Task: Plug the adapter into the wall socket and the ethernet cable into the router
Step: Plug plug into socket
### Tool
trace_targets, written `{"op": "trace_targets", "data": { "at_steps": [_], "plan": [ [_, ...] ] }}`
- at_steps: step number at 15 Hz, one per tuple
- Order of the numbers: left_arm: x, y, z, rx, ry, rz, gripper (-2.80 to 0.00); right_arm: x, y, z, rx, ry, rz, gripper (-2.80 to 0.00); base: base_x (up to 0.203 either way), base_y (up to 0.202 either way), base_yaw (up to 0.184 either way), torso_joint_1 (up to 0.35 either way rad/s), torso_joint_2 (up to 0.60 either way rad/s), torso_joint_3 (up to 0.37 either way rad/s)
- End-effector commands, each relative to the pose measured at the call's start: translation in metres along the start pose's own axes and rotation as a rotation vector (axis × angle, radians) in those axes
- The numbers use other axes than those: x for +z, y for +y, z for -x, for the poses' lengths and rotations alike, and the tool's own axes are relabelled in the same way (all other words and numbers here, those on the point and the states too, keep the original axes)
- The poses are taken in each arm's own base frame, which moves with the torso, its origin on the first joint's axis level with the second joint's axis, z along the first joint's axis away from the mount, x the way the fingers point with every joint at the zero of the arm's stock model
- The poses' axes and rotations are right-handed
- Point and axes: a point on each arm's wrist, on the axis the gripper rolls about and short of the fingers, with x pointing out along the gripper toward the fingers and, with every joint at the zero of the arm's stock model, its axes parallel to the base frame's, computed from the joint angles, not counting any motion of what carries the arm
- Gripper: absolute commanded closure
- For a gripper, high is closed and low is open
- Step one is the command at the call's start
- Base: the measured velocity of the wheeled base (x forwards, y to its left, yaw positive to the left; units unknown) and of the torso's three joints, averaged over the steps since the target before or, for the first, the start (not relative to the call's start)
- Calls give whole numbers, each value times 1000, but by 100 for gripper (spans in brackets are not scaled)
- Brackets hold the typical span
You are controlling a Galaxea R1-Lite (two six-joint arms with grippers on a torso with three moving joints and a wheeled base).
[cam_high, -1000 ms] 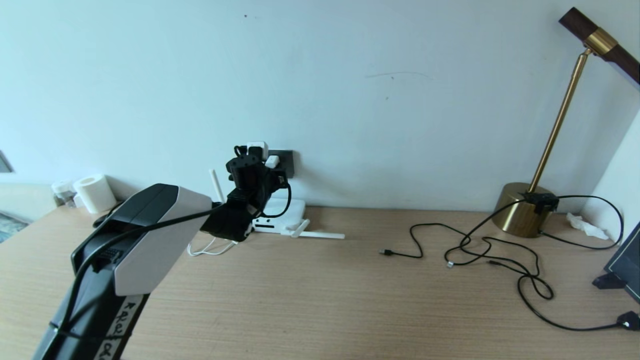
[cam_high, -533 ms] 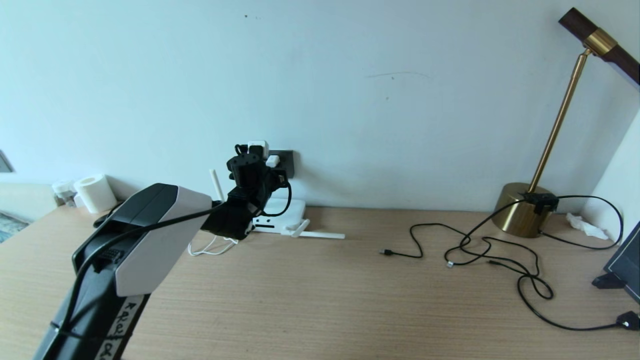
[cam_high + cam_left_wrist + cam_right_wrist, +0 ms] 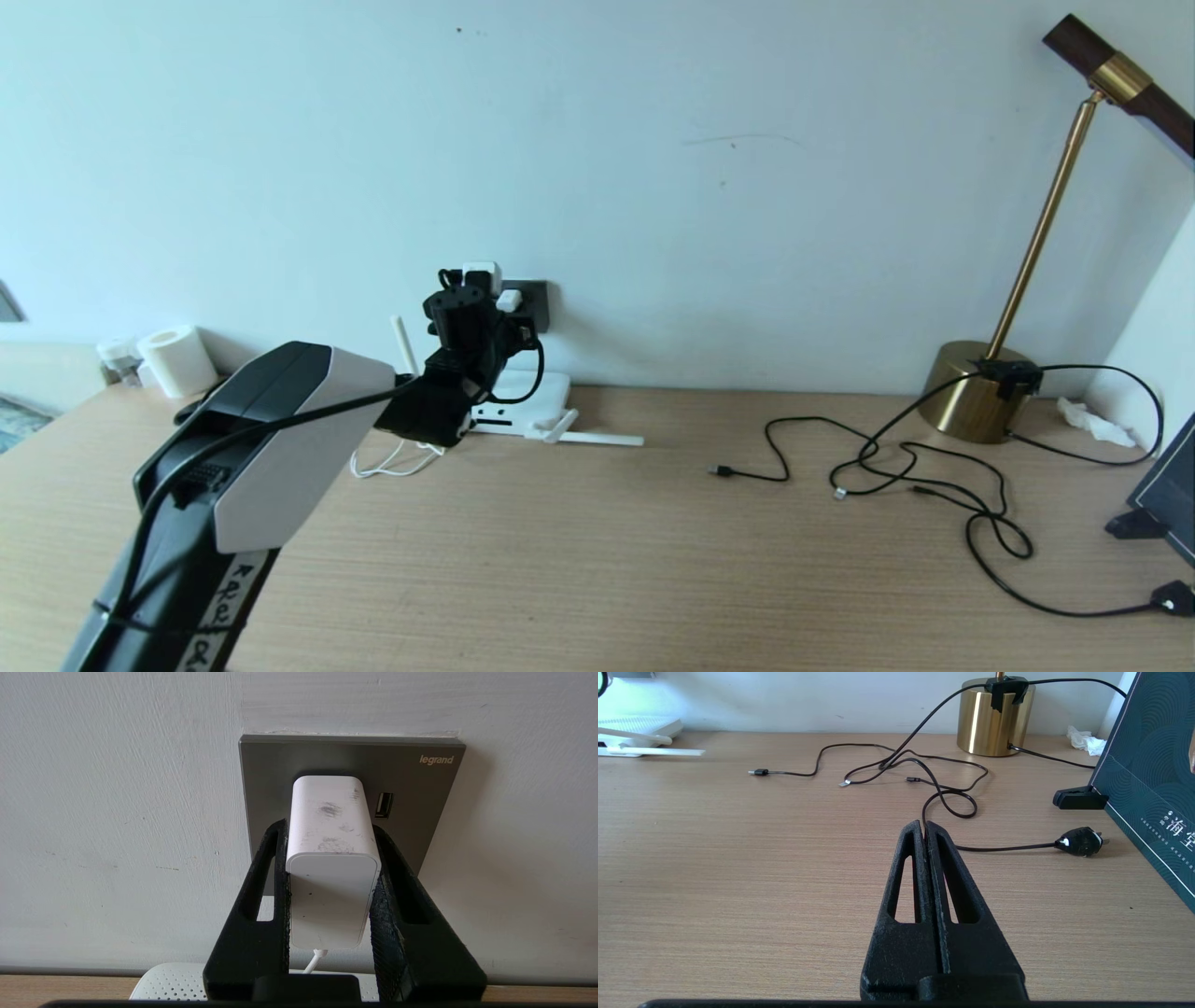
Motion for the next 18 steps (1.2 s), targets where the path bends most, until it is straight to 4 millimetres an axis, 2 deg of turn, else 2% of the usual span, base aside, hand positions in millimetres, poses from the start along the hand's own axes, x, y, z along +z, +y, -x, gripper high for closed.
{"op": "trace_targets", "data": {
  "at_steps": [1, 18],
  "plan": [
    [5, 0, 1, 3, -12, 3, 0, -3, 0, -1, 0, 10, 0, 0, 0, 0, 0, 0, 0, 0],
    [3, 2, 4, 5, 9, -2, 0, -3, 0, -1, 0, 10, 0, 0, 0, 0, 0, 0, 0, 0]
  ]
}}
